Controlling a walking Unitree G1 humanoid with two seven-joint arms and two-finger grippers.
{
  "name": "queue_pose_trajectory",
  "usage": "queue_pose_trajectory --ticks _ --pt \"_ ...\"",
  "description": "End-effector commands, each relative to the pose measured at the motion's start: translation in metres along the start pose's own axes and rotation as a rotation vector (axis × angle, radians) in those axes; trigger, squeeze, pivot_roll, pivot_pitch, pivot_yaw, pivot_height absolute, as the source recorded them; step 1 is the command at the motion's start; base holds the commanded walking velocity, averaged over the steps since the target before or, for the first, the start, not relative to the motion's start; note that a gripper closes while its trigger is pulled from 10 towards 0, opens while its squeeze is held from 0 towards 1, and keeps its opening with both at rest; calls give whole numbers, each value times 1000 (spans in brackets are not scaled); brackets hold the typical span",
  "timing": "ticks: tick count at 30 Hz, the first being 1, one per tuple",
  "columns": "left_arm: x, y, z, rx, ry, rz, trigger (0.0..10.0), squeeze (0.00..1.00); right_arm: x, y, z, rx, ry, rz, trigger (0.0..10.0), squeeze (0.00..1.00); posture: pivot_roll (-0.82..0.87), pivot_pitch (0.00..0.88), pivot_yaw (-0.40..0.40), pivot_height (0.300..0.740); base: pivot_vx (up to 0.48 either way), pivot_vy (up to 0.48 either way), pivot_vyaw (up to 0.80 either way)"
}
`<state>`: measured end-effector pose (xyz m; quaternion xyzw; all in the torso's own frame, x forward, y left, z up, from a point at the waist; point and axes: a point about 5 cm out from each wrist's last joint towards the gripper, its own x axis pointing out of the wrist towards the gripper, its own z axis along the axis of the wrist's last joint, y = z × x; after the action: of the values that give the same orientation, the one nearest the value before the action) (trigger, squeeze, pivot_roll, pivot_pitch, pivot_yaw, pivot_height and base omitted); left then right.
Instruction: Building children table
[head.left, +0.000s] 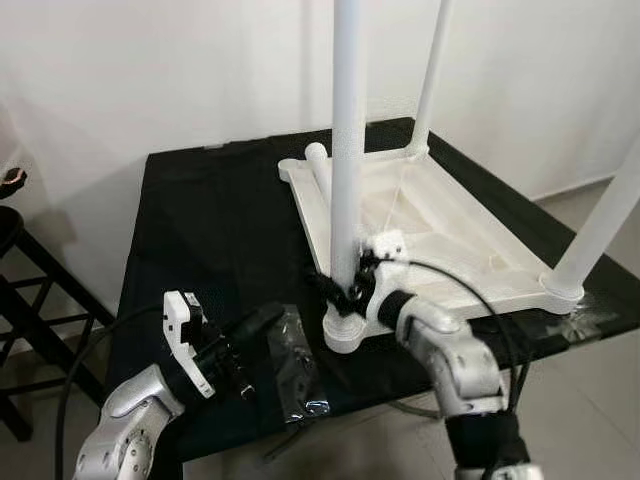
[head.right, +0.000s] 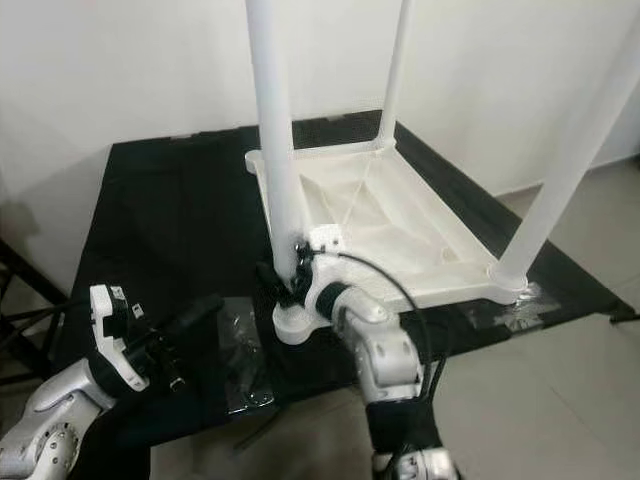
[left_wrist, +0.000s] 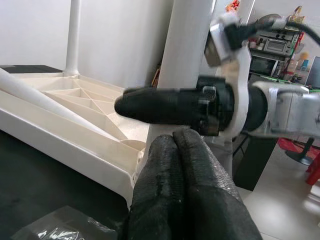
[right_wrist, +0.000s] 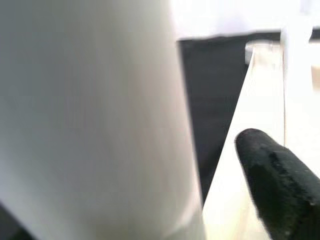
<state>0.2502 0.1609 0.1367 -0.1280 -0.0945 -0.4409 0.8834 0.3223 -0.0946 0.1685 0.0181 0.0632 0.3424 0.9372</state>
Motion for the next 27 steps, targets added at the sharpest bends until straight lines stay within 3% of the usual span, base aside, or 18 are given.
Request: queue_pose_trajectory --ticks 1,2,4,5,8,10,11,17,27 --pt "-1 0 -1 -8 -2 11 10000 0 1 4 2 -88 39 174 10000 0 26 0 1 740 0 0 0" --pt "-1 0 -1 -5 -3 13 10000 0 -2 -2 1 -154 77 258 10000 0 26 0 1 740 0 0 0" --pt "-1 0 -1 -5 -3 13 10000 0 -2 -2 1 -154 77 258 10000 0 26 0 1 740 0 0 0" --pt "0 1 -1 -3 -4 15 10000 0 -5 -15 3 -212 109 322 10000 0 25 0 4 740 0 0 0" --pt "0 1 -1 -2 -4 14 10000 0 0 -28 13 -201 86 311 10000 0 26 0 5 740 0 0 0" --pt "0 1 -1 -2 -4 14 10000 0 0 -28 13 -201 86 311 10000 0 26 0 5 740 0 0 0" --pt "0 0 -1 -2 0 12 10000 0 4 -41 29 -156 35 321 0 0 31 0 8 740 0 0 0" --pt "1 0 -1 -2 2 12 10000 0 5 -47 37 -139 18 404 0 0 35 0 9 740 0 0 0" --pt "1 0 0 -3 -1 14 10000 0 1 -46 18 -110 52 481 0 0 31 0 12 740 0 0 0"
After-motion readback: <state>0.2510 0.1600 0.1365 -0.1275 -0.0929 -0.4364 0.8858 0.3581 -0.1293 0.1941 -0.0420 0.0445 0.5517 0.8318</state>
